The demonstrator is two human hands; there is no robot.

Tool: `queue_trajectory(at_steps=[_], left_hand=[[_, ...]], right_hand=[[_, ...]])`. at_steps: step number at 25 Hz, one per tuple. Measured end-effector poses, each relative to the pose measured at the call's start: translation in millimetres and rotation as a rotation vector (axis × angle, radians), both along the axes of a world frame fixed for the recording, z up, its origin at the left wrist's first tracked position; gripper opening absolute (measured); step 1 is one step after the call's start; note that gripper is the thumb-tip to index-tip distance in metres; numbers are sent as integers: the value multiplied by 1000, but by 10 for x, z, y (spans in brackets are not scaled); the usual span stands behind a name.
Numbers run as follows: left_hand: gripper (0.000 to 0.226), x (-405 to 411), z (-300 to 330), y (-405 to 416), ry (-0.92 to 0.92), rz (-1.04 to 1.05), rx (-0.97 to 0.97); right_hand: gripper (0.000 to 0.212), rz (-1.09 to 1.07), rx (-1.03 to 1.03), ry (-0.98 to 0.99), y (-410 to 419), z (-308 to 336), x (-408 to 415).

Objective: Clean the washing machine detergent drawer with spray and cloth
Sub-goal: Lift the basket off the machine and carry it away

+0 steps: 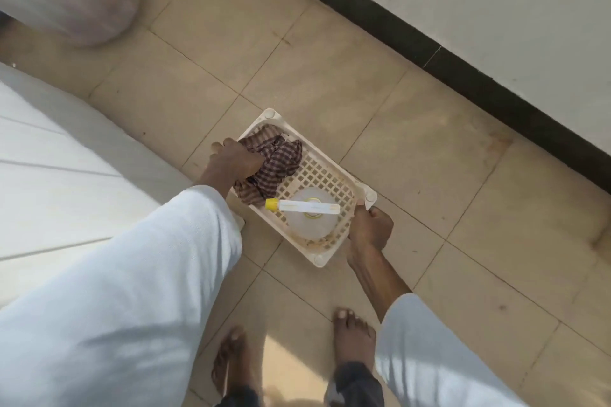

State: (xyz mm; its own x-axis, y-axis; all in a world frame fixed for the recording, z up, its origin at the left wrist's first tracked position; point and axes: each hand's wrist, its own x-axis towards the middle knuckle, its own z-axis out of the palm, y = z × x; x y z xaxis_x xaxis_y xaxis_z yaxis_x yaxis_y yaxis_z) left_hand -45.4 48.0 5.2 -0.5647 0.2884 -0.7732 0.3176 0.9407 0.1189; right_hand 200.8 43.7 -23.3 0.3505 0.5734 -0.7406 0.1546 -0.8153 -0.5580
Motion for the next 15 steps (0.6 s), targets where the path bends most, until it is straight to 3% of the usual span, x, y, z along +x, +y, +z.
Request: queue_trajectory(at_steps=[7,15], left_hand=[[87,-116,-964,-171,66,-13,-149],[83,-47,-1052,-159,105,72,-94]], right_hand=[[47,93,12,-25,-214,-803,-114],[34,62,-4,-17,-326,-853,-148]])
